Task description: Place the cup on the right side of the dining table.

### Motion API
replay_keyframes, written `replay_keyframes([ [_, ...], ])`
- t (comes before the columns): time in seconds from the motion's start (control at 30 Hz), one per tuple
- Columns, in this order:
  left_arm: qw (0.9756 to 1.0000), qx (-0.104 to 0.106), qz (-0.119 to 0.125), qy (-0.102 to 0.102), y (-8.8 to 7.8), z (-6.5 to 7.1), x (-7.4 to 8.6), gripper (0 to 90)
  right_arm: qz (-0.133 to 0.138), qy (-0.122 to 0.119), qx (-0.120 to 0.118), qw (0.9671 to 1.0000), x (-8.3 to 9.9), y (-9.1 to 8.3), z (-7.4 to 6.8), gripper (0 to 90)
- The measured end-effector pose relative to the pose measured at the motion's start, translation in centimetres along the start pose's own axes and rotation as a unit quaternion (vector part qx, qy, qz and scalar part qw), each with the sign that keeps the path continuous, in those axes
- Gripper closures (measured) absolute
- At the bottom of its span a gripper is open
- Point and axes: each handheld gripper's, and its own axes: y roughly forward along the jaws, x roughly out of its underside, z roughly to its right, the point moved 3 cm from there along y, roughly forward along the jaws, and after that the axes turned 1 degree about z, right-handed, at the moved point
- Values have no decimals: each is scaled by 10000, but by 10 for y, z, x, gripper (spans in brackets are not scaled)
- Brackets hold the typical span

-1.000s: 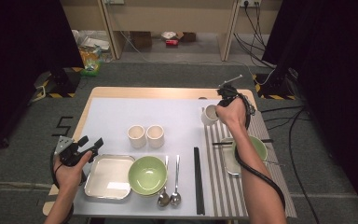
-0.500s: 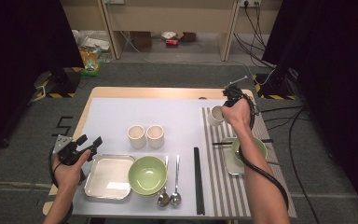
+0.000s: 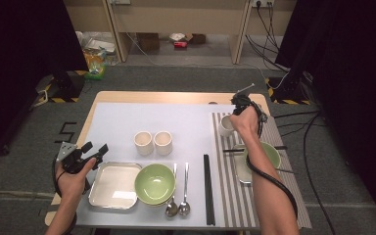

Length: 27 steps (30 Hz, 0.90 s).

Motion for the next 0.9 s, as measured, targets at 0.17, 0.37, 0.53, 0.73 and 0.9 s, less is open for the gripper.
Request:
replay_keyframes([
  [0.17, 10000, -7, -5, 3, 0, 0, 0, 267, -102, -29, -36, 9999, 1, 5, -1, 837],
  [0.37, 10000, -16, -8, -3, 0, -1, 0, 267, -216, -34, -22, 9998, 1, 14, -1, 832],
  [0.53, 10000, -14, -2, 0, 0, -1, 0, 268, -173, -34, -50, 9998, 0, 16, 1, 827],
  [0.73, 10000, -8, -6, 3, 0, -1, 0, 267, -46, -89, -36, 9999, -4, 21, 0, 802],
  [0.9, 10000, -11, -11, 4, 0, -1, 0, 267, 70, -5, -146, 9999, -3, 26, 1, 738],
])
